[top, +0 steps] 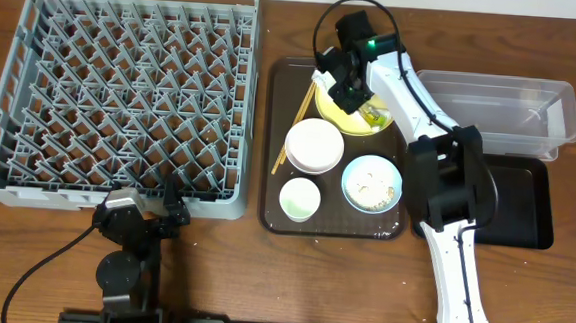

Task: Sort waste into correct bins and load items into the dishwasher
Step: 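Reach the right gripper to the yellow plate and grasp the wrapper and tissue, then carry the wrapper and tissue right and drop them into the clear bin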

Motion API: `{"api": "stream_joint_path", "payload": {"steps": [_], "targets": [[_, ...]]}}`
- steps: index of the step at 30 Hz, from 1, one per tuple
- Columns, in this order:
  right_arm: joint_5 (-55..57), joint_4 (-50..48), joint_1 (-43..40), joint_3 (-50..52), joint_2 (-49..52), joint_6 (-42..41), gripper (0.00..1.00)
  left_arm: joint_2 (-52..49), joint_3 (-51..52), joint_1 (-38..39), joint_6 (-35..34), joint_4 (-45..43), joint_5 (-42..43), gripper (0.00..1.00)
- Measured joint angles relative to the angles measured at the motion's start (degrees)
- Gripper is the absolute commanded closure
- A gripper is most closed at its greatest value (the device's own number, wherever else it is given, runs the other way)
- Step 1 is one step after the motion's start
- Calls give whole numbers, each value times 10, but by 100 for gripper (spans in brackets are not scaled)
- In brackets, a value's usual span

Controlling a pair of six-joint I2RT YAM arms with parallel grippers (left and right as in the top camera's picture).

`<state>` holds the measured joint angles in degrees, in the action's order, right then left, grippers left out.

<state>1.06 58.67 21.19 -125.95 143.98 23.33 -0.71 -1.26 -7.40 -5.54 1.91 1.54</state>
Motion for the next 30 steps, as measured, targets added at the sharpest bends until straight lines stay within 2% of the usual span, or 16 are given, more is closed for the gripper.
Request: {"api": "stream_joint_path", "payload": {"steps": [8, 13, 14, 16, 23, 30], "targets": [[3, 17, 0, -12, 0, -52, 99, 0, 0, 0, 0, 0, 0, 6], [2, 42, -6, -52, -25, -126, 98, 0, 0, 0, 0, 0, 0, 6], [2, 44, -9, -56, -37, -142, 96, 0, 0, 0, 0, 0, 0, 6], [3, 51, -19, -58, -76, -183, 99, 0, 0, 0, 0, 0, 0, 6], [73, 117, -110, -91, -227, -429, 98, 0, 0, 0, 0, 0, 0, 6], [143, 152, -221, -61, -237, -698, 99, 0, 0, 0, 0, 0, 0, 6]]}}
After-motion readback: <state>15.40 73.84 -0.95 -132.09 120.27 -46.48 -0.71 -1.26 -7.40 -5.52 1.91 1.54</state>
